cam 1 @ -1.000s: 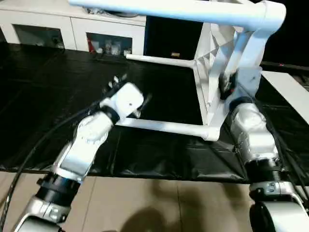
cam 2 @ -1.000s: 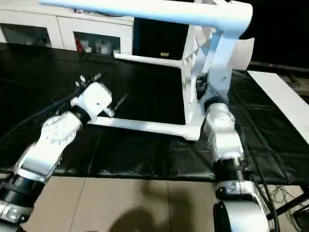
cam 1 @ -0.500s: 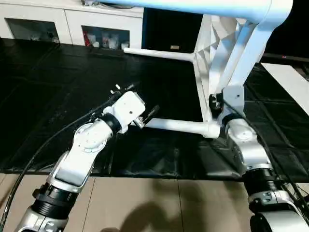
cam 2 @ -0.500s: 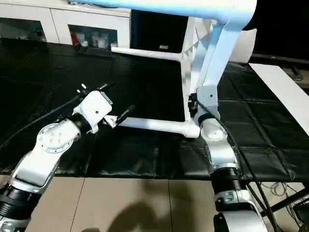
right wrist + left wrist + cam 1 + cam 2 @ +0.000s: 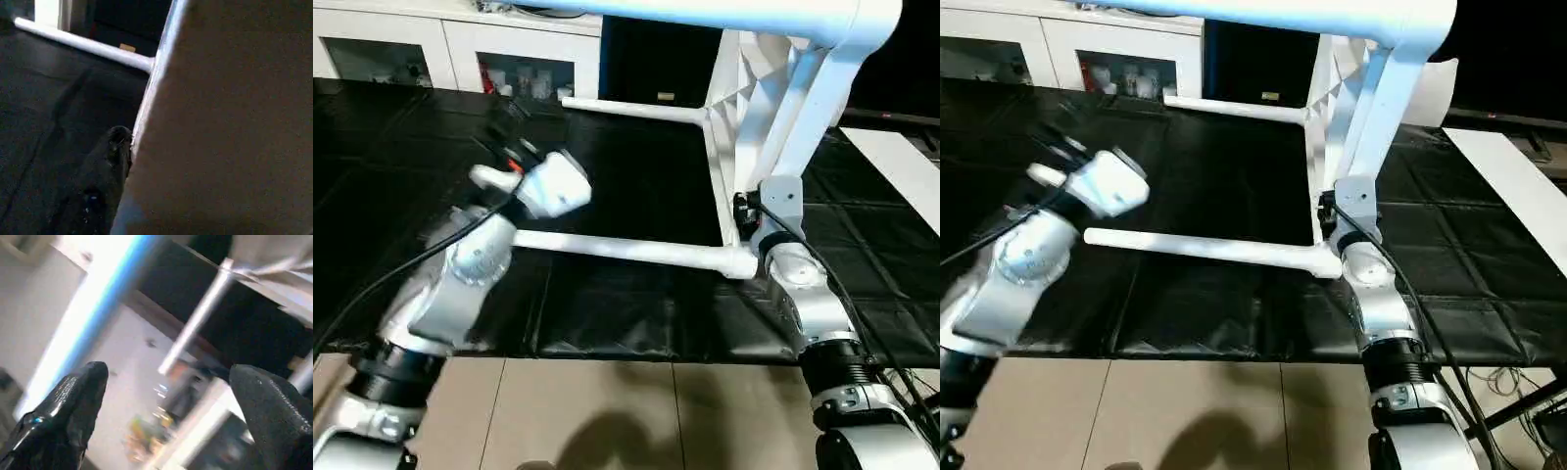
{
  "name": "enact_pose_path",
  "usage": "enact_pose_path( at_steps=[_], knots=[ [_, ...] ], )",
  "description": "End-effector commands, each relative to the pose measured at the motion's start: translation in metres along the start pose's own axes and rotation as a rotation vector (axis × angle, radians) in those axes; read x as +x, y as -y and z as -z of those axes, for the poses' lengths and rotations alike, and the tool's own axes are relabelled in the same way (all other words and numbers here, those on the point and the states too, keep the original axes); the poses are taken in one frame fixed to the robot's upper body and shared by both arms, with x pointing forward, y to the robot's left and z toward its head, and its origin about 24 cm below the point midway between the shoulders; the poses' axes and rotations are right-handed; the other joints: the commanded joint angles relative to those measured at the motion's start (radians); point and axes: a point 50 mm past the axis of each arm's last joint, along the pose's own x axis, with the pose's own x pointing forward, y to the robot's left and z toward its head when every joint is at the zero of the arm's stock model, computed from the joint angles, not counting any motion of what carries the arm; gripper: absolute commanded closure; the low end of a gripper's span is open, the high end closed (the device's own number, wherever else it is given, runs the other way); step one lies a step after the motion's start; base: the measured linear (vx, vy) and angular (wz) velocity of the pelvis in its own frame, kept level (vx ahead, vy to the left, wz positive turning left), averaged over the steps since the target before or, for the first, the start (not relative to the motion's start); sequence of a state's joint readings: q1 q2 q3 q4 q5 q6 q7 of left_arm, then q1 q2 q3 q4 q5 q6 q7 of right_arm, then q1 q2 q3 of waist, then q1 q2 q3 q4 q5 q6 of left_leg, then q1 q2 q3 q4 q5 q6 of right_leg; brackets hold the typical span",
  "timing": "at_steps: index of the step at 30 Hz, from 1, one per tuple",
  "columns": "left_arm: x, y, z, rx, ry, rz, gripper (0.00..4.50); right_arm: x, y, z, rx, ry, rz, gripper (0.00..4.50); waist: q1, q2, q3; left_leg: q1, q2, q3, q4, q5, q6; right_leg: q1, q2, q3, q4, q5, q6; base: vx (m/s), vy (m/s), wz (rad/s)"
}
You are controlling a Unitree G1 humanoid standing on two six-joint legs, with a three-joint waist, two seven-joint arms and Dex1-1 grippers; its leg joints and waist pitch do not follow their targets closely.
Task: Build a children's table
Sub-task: Flip table
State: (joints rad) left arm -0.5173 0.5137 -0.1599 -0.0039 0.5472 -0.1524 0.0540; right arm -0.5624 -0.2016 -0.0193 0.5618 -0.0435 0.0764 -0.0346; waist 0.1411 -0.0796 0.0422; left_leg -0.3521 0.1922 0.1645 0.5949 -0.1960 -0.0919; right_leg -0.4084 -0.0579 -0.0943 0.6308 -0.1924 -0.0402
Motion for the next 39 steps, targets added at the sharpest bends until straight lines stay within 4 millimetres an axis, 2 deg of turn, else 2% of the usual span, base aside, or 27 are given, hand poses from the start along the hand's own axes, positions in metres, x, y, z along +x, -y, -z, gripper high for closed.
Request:
enact_pose_path(
  at_steps=[1,5,9,12,13,14,16,17,19,21,25,28,30,33,36,39],
  knots=[
    [0.004,-0.013,-0.021,0.025,0.147,-0.049,0.00,0.004,0.004,-0.012,-0.037,0.034,-0.003,1.80,0.004,0.012,-0.056,0.000,0.031,-0.013,-0.068,-0.151,-0.023,0.058,-0.086,0.063,-0.070,-0.140,-0.070,0.000,0.000,0.00],
    [0.006,-0.019,-0.035,0.065,0.261,-0.082,0.00,0.004,0.008,-0.018,-0.085,0.060,-0.007,1.80,0.005,0.013,-0.054,0.000,0.032,-0.013,-0.069,-0.179,-0.026,0.054,-0.084,0.062,-0.070,-0.166,-0.069,0.000,0.000,0.00],
    [0.018,-0.035,-0.031,0.114,0.231,-0.134,0.00,0.005,0.013,-0.027,-0.121,0.083,-0.003,1.80,0.005,0.011,-0.055,0.000,0.030,-0.012,-0.066,-0.165,-0.026,0.056,-0.083,0.063,-0.068,-0.170,-0.064,0.000,0.000,0.00],
    [0.031,-0.040,-0.012,0.168,0.095,-0.081,0.00,0.005,0.017,-0.034,-0.162,0.110,-0.006,1.80,0.004,0.010,-0.054,-0.003,0.029,-0.011,-0.064,-0.135,-0.029,0.056,-0.084,0.064,-0.065,-0.150,-0.069,0.000,0.000,0.00],
    [0.031,-0.040,-0.012,0.168,0.095,-0.081,0.00,0.005,0.017,-0.034,-0.162,0.110,-0.006,1.80,0.005,0.011,-0.056,-0.002,0.028,-0.011,-0.064,-0.130,-0.028,0.055,-0.084,0.064,-0.064,-0.146,-0.070,0.000,0.000,0.00],
    [0.037,-0.044,0.001,0.164,0.007,-0.073,0.00,0.005,0.017,-0.039,-0.192,0.125,-0.015,1.80,0.004,0.012,-0.056,-0.003,0.027,-0.011,-0.063,-0.124,-0.028,0.056,-0.084,0.064,-0.062,-0.136,-0.072,0.000,0.000,0.00],
    [0.041,-0.046,0.007,0.162,-0.036,-0.064,0.00,0.005,0.018,-0.043,-0.208,0.137,-0.018,1.80,0.005,0.009,-0.060,-0.007,0.024,-0.011,-0.060,-0.090,-0.022,0.062,-0.083,0.064,-0.057,-0.090,-0.077,0.000,0.000,0.00],
    [0.044,-0.045,0.009,0.170,-0.042,-0.051,0.00,0.004,0.019,-0.046,-0.220,0.146,-0.018,1.80,0.008,0.010,-0.065,-0.011,0.024,-0.011,-0.055,-0.035,-0.010,0.063,-0.082,0.065,-0.048,-0.015,-0.089,0.000,0.000,0.00],
    [0.050,-0.043,0.010,0.179,-0.049,-0.017,0.00,0.004,0.020,-0.050,-0.244,0.158,-0.022,1.80,0.010,0.010,-0.069,-0.010,0.021,-0.008,-0.049,0.011,0.009,0.060,-0.077,0.065,-0.040,0.072,-0.114,0.000,0.000,0.00],
    [0.055,-0.042,0.011,0.195,-0.054,-0.012,0.00,0.004,0.020,-0.053,-0.264,0.166,-0.028,1.80,0.010,0.014,-0.070,-0.015,0.021,-0.009,-0.047,0.034,0.021,0.062,-0.077,0.064,-0.035,0.122,-0.133,0.000,0.000,0.00],
    [0.062,-0.048,0.008,0.180,-0.049,-0.035,0.00,0.004,0.020,-0.057,-0.302,0.179,-0.039,1.80,0.010,0.008,-0.068,-0.020,0.022,-0.007,-0.047,0.009,0.024,0.065,-0.080,0.064,-0.038,0.097,-0.139,0.000,0.000,0.00],
    [0.067,-0.054,0.004,0.158,-0.031,-0.087,0.00,0.003,0.020,-0.058,-0.335,0.176,-0.048,1.80,0.011,0.010,-0.065,-0.019,0.022,-0.005,-0.047,-0.008,0.026,0.062,-0.081,0.064,-0.041,0.062,-0.134,0.000,0.000,0.00],
    [0.070,-0.056,0.003,0.158,-0.022,-0.099,0.30,0.003,0.020,-0.057,-0.350,0.171,-0.048,2.12,0.012,0.008,-0.064,-0.021,0.021,-0.005,-0.046,-0.015,0.024,0.063,-0.080,0.064,-0.043,0.039,-0.128,0.000,0.000,0.00],
    [0.072,-0.058,0.002,0.148,-0.014,-0.099,0.40,0.003,0.023,-0.057,-0.374,0.161,-0.040,2.12,0.011,0.010,-0.062,-0.022,0.021,-0.005,-0.046,-0.020,0.021,0.063,-0.082,0.064,-0.045,0.002,-0.116,0.000,0.000,0.00],
    [0.071,-0.055,0.000,0.126,0.004,-0.079,0.79,0.004,0.026,-0.058,-0.397,0.156,-0.037,2.12,0.011,0.008,-0.061,-0.023,0.021,-0.005,-0.045,-0.022,0.020,0.061,-0.082,0.065,-0.045,-0.015,-0.106,0.000,0.000,0.00],
    [0.071,-0.052,-0.002,0.113,0.021,-0.062,0.90,0.004,0.027,-0.057,-0.409,0.152,-0.036,2.12,0.012,0.009,-0.060,-0.022,0.021,-0.004,-0.045,-0.023,0.021,0.059,-0.081,0.064,-0.046,-0.026,-0.104,0.000,0.000,0.00]
  ],
)
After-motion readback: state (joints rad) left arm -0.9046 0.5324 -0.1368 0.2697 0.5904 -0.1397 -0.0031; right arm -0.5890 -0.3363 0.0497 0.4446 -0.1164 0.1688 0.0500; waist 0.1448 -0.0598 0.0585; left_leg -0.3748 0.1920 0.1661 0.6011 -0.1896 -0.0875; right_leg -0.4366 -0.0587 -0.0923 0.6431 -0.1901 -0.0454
